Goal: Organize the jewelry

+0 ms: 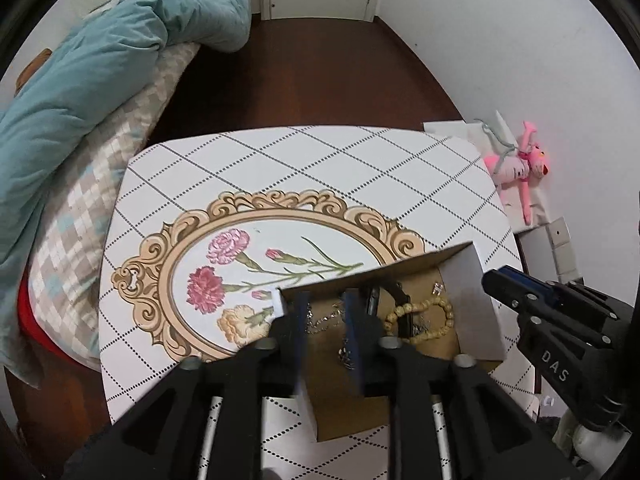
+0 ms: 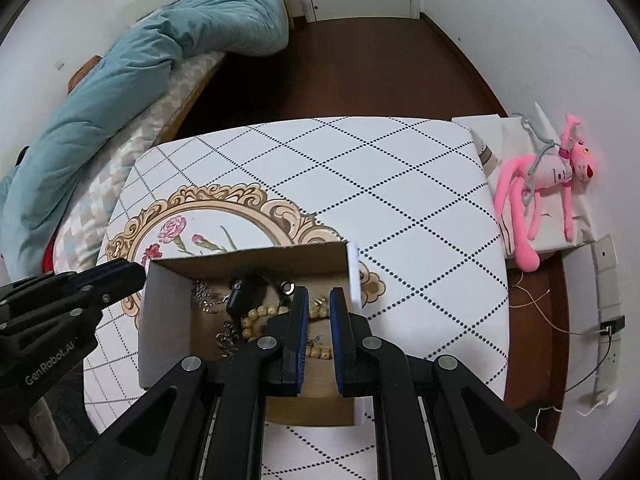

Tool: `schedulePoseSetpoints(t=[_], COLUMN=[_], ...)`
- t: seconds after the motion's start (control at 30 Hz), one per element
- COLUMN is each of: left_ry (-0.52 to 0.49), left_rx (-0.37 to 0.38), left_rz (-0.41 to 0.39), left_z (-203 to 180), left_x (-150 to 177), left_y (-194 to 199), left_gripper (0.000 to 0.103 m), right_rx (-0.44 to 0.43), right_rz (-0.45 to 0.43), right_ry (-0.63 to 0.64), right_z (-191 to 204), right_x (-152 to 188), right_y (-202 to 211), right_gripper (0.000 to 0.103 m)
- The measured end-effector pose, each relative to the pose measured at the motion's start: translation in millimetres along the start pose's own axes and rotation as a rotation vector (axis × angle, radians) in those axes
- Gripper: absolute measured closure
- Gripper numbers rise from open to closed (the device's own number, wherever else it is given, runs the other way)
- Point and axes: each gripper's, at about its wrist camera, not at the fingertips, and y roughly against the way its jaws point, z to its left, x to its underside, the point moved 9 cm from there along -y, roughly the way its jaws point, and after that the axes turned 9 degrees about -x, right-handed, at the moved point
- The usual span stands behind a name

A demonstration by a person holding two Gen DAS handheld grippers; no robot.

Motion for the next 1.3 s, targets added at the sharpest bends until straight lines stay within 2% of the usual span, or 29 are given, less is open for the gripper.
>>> schedulePoseSetpoints(t=[0.03, 0.1, 0.27, 0.33, 0.37, 0.47, 0.53, 0.6, 0.77, 1.07, 1.3], left_ry=[0.004, 0.023, 0.043, 0.050, 0.052, 0.061, 0.067, 0.068, 0.055, 0.069, 0.077], left_rx=[-0.010, -0.023, -0.049, -0.059, -0.061, -0.076, -0.084, -0.096, -0.140, -0.151, -0.141], left_rz=[-0.009, -0.028, -0.025, -0.024, -0.023, -0.021, -0.018, -0.028, -0.042, -0.059, -0.082], left_z=[2.0, 6.3, 14.9, 17.2, 18.2, 21.2, 22.0, 23.2, 22.7, 23.7, 24.9], left_x=[-1.3, -3.1, 6.8, 13.3, 18.9, 31.7, 40.5, 46.8, 58.0, 66.5, 72.9], left_y=[1.5, 4.7, 3.7, 2.9, 1.9, -0.1, -1.1, -0.9, -1.2, 11.3, 37.5], left_gripper=[0.049, 0.035, 0.034, 0.033, 0.033, 0.024, 0.009, 0.002, 0.000, 0.000, 0.000], right_rx=[0.003, -0.001, 0.036, 0.063, 0.081, 0.119, 0.134, 0.153, 0.182, 0.208, 0.230], right_rz=[-0.006, -0.011, -0.024, -0.028, -0.031, -0.037, -0.037, -0.036, -0.042, -0.058, -0.096], right_ry=[-0.002, -0.005, -0.001, 0.009, 0.019, 0.030, 0.028, 0.033, 0.039, 0.014, -0.003], right_z=[-1.5, -2.0, -5.2, -6.8, -7.0, -9.3, -11.4, -13.1, -15.0, -18.1, -14.2], right_x=[-0.7, -1.6, 4.9, 11.1, 15.5, 27.5, 37.3, 44.8, 56.8, 64.0, 69.5], right_y=[2.2, 5.5, 14.3, 17.3, 18.7, 21.2, 22.0, 22.6, 25.2, 35.3, 62.8], right_gripper=[0.084, 0.077, 0.067, 0.052, 0.049, 0.036, 0.015, 0.005, 0.000, 0.000, 0.000])
